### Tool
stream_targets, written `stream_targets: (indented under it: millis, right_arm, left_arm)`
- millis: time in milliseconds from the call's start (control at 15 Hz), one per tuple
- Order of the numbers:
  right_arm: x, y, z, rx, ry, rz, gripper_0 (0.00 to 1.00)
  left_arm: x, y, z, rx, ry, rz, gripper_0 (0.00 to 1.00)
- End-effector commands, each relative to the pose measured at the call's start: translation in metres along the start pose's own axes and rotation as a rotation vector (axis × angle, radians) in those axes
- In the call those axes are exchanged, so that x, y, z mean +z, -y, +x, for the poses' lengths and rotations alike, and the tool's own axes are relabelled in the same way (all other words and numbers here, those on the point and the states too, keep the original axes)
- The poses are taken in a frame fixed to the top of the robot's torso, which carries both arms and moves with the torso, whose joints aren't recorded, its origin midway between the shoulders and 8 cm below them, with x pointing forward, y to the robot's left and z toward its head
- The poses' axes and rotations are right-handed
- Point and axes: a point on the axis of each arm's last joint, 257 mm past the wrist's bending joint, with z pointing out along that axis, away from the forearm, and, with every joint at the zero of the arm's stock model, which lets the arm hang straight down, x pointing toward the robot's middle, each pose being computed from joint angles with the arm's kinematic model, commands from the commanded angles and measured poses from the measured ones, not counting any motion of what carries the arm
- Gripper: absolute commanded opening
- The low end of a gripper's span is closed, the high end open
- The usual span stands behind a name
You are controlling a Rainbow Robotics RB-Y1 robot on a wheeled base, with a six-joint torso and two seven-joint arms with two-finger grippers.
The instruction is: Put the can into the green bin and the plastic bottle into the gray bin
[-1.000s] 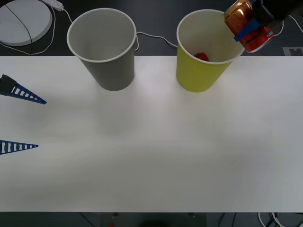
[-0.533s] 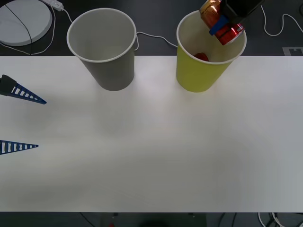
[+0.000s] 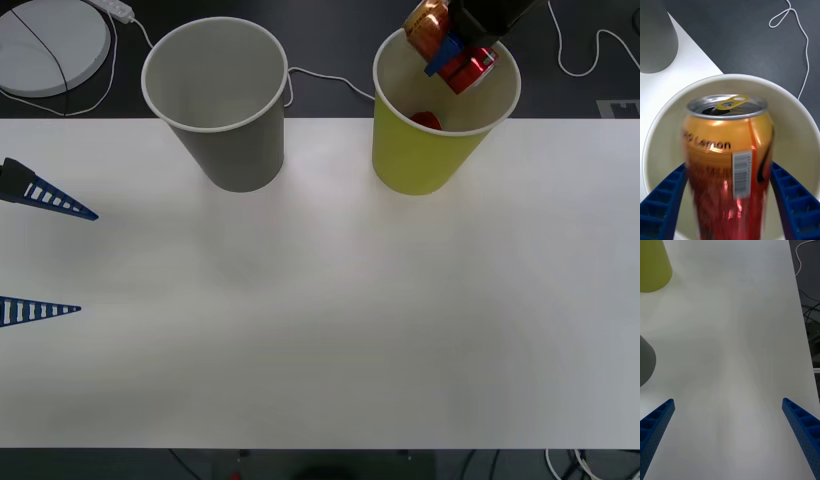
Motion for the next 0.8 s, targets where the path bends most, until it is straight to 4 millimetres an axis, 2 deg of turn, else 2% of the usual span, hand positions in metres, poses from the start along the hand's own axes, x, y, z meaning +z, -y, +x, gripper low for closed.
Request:
stream_targets:
  millis: [67,333,800]
  right_arm:
    - [-0.002,-0.002,-0.001,-0.008,0.007,-0.01,1.0]
    - [-0.021,-0.001,0.007,-0.012,0.013,-0.043,1.0]
    - [-0.067,-0.01,0.055,-0.045,0.05,-0.138,1.0]
  left_arm:
    - [0.0,0.0,0.0,0.0,0.0,0.0,1.0]
    - [0.0,0.0,0.0,0.0,0.0,0.0,1.0]
    - [0.0,0.0,0.0,0.0,0.0,0.0,1.0]
